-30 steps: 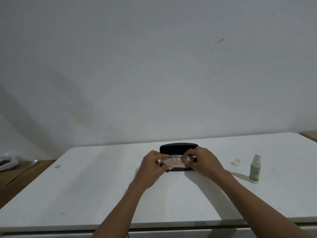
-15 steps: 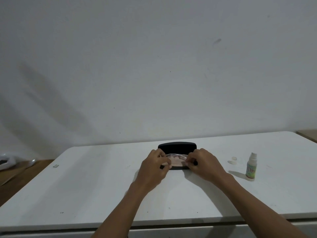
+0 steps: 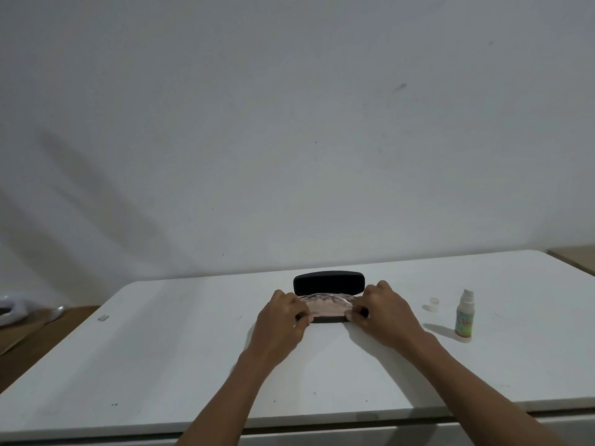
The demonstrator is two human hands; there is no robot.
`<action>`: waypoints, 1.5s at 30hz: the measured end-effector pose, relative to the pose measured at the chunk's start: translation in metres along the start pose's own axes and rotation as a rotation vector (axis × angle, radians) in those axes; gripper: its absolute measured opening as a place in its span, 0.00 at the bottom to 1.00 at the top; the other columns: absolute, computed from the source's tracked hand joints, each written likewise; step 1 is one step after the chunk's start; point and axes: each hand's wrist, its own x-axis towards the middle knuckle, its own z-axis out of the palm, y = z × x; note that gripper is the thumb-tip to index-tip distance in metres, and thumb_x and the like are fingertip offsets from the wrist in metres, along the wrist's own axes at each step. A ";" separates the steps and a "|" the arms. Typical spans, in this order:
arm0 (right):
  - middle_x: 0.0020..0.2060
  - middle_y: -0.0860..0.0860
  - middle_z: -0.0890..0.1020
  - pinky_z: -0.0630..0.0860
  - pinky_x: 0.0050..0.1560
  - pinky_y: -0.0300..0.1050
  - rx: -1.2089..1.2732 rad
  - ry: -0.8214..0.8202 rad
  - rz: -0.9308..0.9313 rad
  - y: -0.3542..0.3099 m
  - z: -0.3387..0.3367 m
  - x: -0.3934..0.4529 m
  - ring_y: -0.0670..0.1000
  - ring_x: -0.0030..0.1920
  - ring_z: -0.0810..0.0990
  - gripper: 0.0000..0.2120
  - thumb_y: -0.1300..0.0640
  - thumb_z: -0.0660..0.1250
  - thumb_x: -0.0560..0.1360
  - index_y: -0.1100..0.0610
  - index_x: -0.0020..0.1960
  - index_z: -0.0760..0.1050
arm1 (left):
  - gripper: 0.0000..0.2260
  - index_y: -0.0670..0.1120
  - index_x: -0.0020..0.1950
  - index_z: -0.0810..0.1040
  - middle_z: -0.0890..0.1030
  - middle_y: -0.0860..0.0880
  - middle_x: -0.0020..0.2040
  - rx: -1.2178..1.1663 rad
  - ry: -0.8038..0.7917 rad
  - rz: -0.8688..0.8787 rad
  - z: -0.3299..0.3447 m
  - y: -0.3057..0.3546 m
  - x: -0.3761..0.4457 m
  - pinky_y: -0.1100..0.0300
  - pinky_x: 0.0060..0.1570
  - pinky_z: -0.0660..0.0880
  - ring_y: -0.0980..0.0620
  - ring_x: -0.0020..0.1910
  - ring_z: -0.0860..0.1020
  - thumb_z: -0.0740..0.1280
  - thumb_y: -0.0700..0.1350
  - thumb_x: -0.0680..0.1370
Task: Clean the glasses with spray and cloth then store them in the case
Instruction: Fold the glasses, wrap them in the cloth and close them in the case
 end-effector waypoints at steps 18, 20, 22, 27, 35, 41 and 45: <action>0.42 0.45 0.73 0.65 0.40 0.45 0.029 -0.033 0.054 -0.013 -0.010 -0.007 0.52 0.54 0.72 0.09 0.52 0.63 0.77 0.46 0.50 0.83 | 0.06 0.50 0.52 0.83 0.79 0.55 0.49 0.004 -0.099 -0.034 0.001 0.005 0.001 0.56 0.48 0.76 0.54 0.53 0.72 0.67 0.47 0.80; 0.43 0.45 0.73 0.65 0.41 0.45 0.029 -0.034 0.060 -0.013 -0.008 -0.007 0.52 0.56 0.72 0.09 0.52 0.63 0.78 0.46 0.52 0.82 | 0.05 0.50 0.50 0.82 0.79 0.54 0.49 0.010 -0.109 -0.054 0.002 0.004 0.003 0.55 0.49 0.76 0.53 0.53 0.72 0.66 0.47 0.80; 0.47 0.47 0.76 0.64 0.43 0.45 0.003 -0.034 0.061 -0.013 -0.006 -0.006 0.52 0.57 0.71 0.10 0.51 0.62 0.79 0.46 0.55 0.82 | 0.05 0.50 0.48 0.81 0.78 0.54 0.47 0.033 -0.119 -0.052 0.001 0.003 0.005 0.55 0.48 0.75 0.52 0.52 0.72 0.66 0.46 0.80; 0.50 0.49 0.78 0.65 0.43 0.46 -0.066 -0.029 0.079 -0.013 -0.005 -0.005 0.54 0.57 0.71 0.13 0.49 0.60 0.79 0.47 0.57 0.82 | 0.07 0.52 0.48 0.82 0.76 0.53 0.47 0.148 -0.115 0.024 0.000 -0.002 0.008 0.56 0.49 0.72 0.51 0.50 0.71 0.64 0.47 0.80; 0.46 0.48 0.77 0.66 0.43 0.46 -0.102 -0.042 0.141 -0.017 -0.008 -0.005 0.54 0.56 0.71 0.14 0.47 0.61 0.78 0.47 0.53 0.84 | 0.02 0.52 0.41 0.83 0.77 0.52 0.39 0.257 -0.049 0.170 0.001 -0.004 0.003 0.56 0.34 0.73 0.49 0.41 0.75 0.72 0.47 0.74; 0.47 0.46 0.78 0.74 0.45 0.46 0.164 0.029 0.212 -0.013 -0.008 -0.011 0.51 0.55 0.73 0.05 0.47 0.68 0.77 0.47 0.48 0.82 | 0.03 0.55 0.48 0.82 0.75 0.56 0.46 -0.139 0.004 -0.136 -0.006 -0.005 -0.001 0.60 0.42 0.74 0.58 0.51 0.71 0.73 0.49 0.75; 0.47 0.45 0.76 0.74 0.45 0.45 0.266 0.010 0.211 -0.010 -0.005 -0.012 0.49 0.54 0.72 0.04 0.48 0.69 0.76 0.44 0.47 0.83 | 0.06 0.56 0.52 0.84 0.75 0.58 0.49 -0.183 -0.046 -0.175 -0.003 -0.008 -0.003 0.62 0.46 0.73 0.60 0.53 0.71 0.73 0.49 0.76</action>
